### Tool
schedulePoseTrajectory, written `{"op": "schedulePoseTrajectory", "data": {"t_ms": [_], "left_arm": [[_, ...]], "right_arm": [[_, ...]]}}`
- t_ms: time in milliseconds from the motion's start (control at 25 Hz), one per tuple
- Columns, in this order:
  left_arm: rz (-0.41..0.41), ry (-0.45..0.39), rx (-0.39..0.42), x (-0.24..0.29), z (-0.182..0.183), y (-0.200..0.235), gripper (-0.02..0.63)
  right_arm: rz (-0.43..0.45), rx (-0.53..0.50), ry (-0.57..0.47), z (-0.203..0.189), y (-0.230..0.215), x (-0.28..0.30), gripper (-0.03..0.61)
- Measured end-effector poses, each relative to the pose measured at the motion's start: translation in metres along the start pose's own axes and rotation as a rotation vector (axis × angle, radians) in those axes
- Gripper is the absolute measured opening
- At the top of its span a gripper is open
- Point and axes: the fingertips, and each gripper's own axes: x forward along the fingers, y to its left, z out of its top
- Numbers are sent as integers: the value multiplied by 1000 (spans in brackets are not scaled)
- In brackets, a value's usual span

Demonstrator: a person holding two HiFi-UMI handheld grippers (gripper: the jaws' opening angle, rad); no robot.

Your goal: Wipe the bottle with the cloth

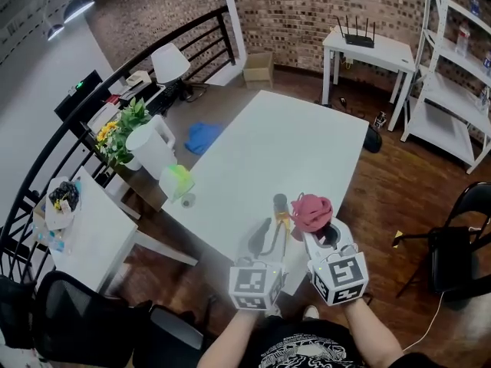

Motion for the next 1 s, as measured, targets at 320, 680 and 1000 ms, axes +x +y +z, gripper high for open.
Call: {"op": "schedulePoseTrajectory", "data": {"t_ms": [320, 680, 1000], "left_arm": [[32, 7, 6, -9, 2, -1, 23], [26, 16, 10, -10, 1, -3, 17], [16, 26, 5, -7, -3, -1, 17]], "right_arm": [[12, -21, 2, -3, 9, -3, 94], [7, -26, 7, -3, 11, -5, 94], [10, -17, 8, -4, 12, -3, 94]]}}
